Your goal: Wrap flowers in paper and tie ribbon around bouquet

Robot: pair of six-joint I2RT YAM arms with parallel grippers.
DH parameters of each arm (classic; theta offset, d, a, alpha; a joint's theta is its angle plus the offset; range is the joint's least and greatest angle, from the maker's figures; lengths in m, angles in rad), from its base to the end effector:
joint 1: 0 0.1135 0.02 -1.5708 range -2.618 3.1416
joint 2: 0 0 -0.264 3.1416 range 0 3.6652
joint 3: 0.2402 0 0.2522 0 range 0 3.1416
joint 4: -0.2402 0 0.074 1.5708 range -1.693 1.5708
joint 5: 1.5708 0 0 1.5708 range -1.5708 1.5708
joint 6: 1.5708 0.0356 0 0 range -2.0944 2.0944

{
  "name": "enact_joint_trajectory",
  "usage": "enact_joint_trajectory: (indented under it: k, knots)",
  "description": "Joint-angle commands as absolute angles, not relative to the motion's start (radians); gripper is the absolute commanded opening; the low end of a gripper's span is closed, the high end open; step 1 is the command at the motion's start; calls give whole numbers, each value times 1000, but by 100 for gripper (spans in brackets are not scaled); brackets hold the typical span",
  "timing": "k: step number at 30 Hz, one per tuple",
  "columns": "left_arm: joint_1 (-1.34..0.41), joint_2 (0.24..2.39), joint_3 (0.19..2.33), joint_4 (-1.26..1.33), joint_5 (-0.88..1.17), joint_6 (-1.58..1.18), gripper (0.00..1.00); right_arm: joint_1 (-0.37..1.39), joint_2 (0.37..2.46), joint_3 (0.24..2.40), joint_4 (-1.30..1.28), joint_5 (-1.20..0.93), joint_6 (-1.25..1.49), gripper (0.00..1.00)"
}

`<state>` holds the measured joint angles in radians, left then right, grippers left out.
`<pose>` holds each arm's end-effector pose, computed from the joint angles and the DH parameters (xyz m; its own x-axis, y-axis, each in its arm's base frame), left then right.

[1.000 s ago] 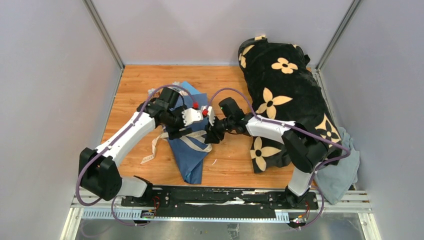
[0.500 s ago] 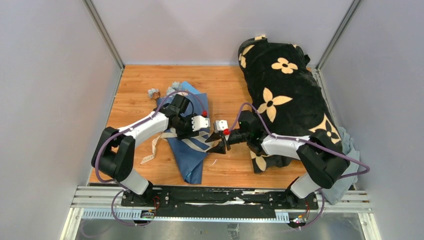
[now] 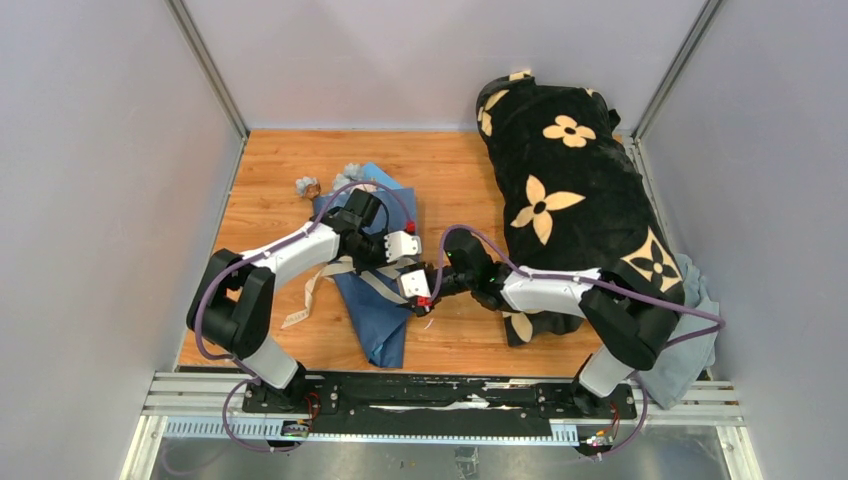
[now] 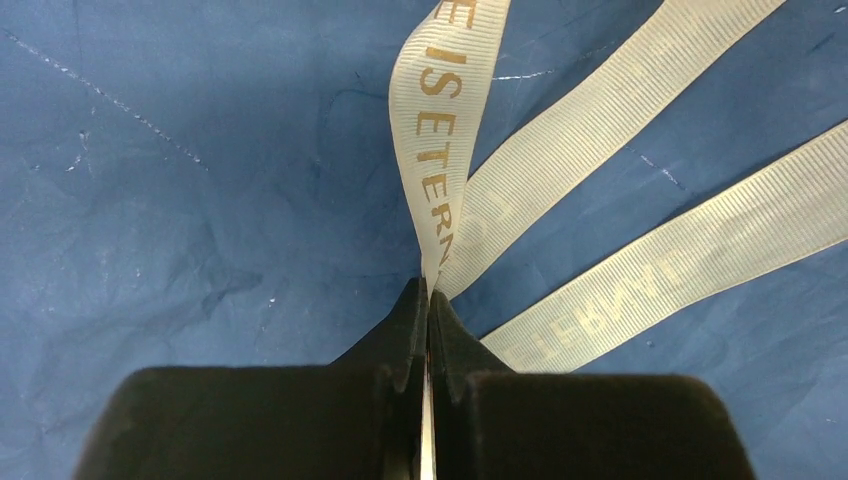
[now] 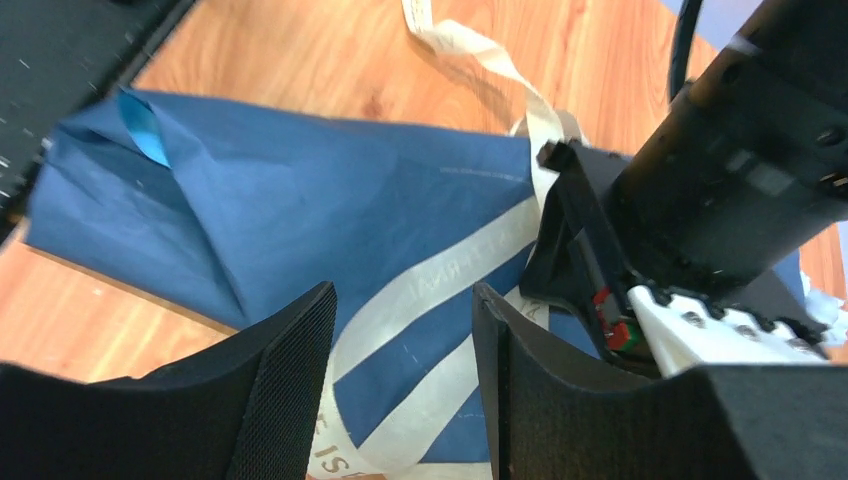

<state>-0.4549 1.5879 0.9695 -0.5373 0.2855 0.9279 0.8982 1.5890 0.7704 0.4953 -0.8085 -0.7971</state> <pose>0.2673 -0.1419 0.1854 -0.0737 0.8910 -0.4480 0.9718 0.1650 0.1683 0.1851 0.2737 0.2083 0.5537 -0.0977 -0.8269 -0.8176 -0.2519 -0.5177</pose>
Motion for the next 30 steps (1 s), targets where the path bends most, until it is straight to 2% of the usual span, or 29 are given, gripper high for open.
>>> enact_joint_trajectory:
  k: [1, 7, 14, 19, 26, 28, 30]
  knots:
    - [-459, 1549, 974, -535, 310, 916, 0, 928, 1655, 830, 328, -699, -994, 57]
    - [-453, 1538, 974, -509, 279, 894, 0, 961, 1714, 883, 149, -691, -1075, 55]
    - [-450, 1533, 970, -514, 275, 891, 0, 964, 1756, 901, 166, -560, -987, 36]
    - [-437, 1513, 971, -510, 284, 883, 0, 961, 1775, 936, 95, -443, -904, 37]
    - [-428, 1508, 971, -507, 301, 877, 0, 943, 1804, 941, 81, -397, -795, 37]
    - [-427, 1509, 971, -505, 300, 871, 0, 939, 1808, 946, 81, -383, -776, 31]
    - [-422, 1509, 976, -501, 304, 865, 0, 937, 1808, 949, 76, -360, -774, 16]
